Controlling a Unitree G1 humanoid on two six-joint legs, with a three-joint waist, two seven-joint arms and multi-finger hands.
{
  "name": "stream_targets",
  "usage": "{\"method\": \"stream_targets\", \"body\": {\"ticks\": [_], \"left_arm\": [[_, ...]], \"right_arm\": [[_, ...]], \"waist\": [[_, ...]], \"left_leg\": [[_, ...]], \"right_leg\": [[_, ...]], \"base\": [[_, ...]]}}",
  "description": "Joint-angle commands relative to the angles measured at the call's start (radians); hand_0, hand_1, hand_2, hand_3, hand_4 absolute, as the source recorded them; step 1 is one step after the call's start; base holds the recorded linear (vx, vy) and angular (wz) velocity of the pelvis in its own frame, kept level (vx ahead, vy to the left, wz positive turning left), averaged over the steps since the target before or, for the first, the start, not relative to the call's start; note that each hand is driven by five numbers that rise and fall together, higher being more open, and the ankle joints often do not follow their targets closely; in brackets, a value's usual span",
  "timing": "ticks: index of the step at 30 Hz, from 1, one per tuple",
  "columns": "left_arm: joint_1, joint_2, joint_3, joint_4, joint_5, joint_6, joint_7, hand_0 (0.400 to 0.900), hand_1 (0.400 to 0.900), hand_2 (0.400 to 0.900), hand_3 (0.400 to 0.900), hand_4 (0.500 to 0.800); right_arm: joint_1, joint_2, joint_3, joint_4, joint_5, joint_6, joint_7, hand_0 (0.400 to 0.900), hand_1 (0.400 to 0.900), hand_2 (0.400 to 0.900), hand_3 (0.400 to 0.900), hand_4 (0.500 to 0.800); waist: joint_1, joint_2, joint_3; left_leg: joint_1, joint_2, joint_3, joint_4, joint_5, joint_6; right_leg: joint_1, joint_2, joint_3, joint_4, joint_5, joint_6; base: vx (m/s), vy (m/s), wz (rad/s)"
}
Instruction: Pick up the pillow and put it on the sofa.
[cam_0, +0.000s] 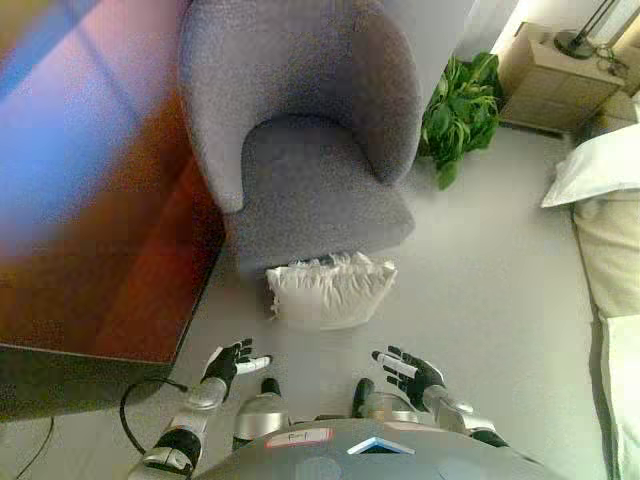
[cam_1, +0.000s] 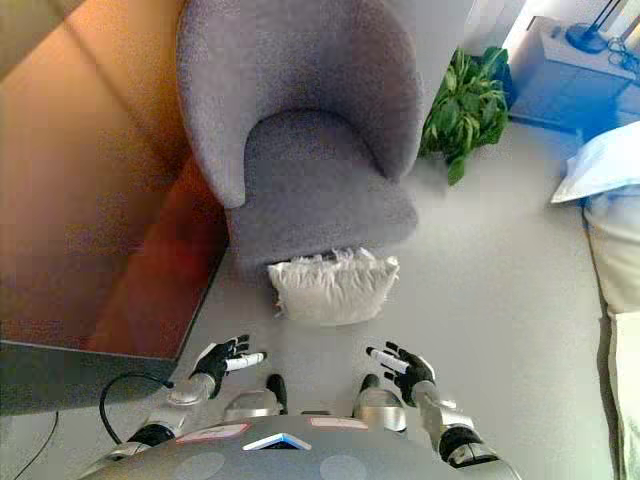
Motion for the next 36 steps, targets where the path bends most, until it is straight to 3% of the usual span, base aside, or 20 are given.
{"method": "stream_targets", "body": {"ticks": [1, 3, 7, 10, 14, 27, 31, 34, 36], "left_arm": [[-0.038, 0.006, 0.012, -0.012, 0.008, -0.075, 0.016, 0.900, 0.900, 0.900, 0.900, 0.800], [-0.037, 0.006, 0.014, -0.010, -0.001, -0.082, -0.013, 0.900, 0.900, 0.900, 0.900, 0.800], [-0.036, 0.005, 0.009, -0.008, 0.004, -0.082, -0.013, 0.900, 0.900, 0.900, 0.900, 0.800], [-0.032, 0.010, 0.003, -0.015, 0.037, -0.112, 0.012, 0.900, 0.900, 0.900, 0.900, 0.800], [-0.025, 0.020, 0.016, -0.049, 0.006, -0.140, 0.027, 0.900, 0.900, 0.900, 0.900, 0.800], [-0.011, 0.006, 0.024, -0.053, -0.008, -0.132, 0.022, 0.900, 0.900, 0.900, 0.900, 0.800], [-0.020, 0.000, 0.032, -0.055, -0.032, -0.136, 0.057, 0.900, 0.900, 0.900, 0.900, 0.800], [-0.020, -0.006, 0.050, -0.067, -0.078, -0.148, 0.096, 0.900, 0.900, 0.900, 0.900, 0.800], [-0.008, -0.015, 0.071, -0.065, -0.108, -0.144, 0.107, 0.900, 0.900, 0.900, 0.900, 0.800]], "right_arm": [[-0.051, -0.028, -0.003, 0.002, -0.017, -0.046, -0.005, 0.900, 0.900, 0.900, 0.900, 0.800], [-0.051, -0.028, -0.005, 0.004, -0.016, -0.054, -0.004, 0.900, 0.900, 0.900, 0.900, 0.800], [-0.049, -0.027, -0.005, 0.000, -0.030, -0.068, -0.016, 0.900, 0.900, 0.900, 0.900, 0.800], [-0.044, -0.030, -0.002, -0.007, -0.035, -0.070, -0.026, 0.900, 0.900, 0.900, 0.900, 0.800], [-0.039, -0.028, -0.015, -0.011, 0.003, -0.056, -0.034, 0.900, 0.900, 0.900, 0.900, 0.800], [-0.041, -0.031, -0.023, -0.015, -0.006, -0.060, -0.032, 0.900, 0.900, 0.900, 0.900, 0.800], [-0.055, -0.045, -0.017, -0.027, -0.004, -0.054, -0.021, 0.900, 0.900, 0.900, 0.900, 0.800], [-0.053, -0.061, -0.009, -0.062, -0.005, -0.033, -0.022, 0.900, 0.900, 0.900, 0.900, 0.800], [-0.045, -0.074, -0.014, -0.064, 0.004, -0.034, -0.018, 0.900, 0.900, 0.900, 0.900, 0.800]], "waist": [[-0.005, 0.039, -0.019], [-0.004, 0.038, -0.019], [-0.007, 0.036, -0.017], [-0.007, 0.034, -0.015], [-0.004, 0.032, -0.012], [0.005, 0.026, -0.005], [0.013, 0.011, 0.020], [0.023, -0.003, 0.040], [0.035, -0.017, 0.053]], "left_leg": [[0.042, 0.030, 0.037, 0.037, -0.066, 0.000], [0.044, 0.030, 0.038, 0.033, -0.066, 0.000], [0.046, 0.030, 0.041, 0.033, -0.069, 0.003], [0.044, 0.030, 0.041, 0.040, -0.073, 0.005], [0.042, 0.030, 0.039, 0.054, -0.079, 0.007], [0.016, 0.049, 0.025, 0.128, -0.092, -0.003], [-0.042, 0.081, -0.021, 0.286, -0.105, -0.021], [-0.129, 0.114, -0.090, 0.490, -0.027, -0.048], [-0.203, 0.103, -0.136, 0.656, -0.018, -0.044]], "right_leg": [[-0.053, -0.018, -0.001, 0.014, 0.042, 0.061], [-0.051, -0.017, -0.001, 0.012, 0.042, 0.062], [-0.053, -0.014, 0.004, 0.013, 0.042, 0.064], [-0.052, -0.012, 0.006, 0.014, 0.039, 0.063], [-0.045, -0.008, 0.010, 0.013, 0.032, 0.057], [-0.026, 0.019, 0.018, 0.014, 0.004, 0.024], [-0.033, 0.025, 0.029, 0.031, -0.006, -0.004], [-0.046, 0.026, 0.034, 0.036, -0.003, -0.036], [-0.045, 0.013, 0.033, 0.033, 0.006, -0.050]], "base": [[0.00, 0.000, 0.00], [0.02, -0.003, -0.02], [0.00, -0.004, -0.01], [0.02, -0.023, -0.04], [0.02, -0.018, -0.08], [0.02, -0.046, -0.04], [-0.01, -0.100, -0.11], [-0.02, -0.084, -0.23], [0.03, -0.072, -0.21]]}}
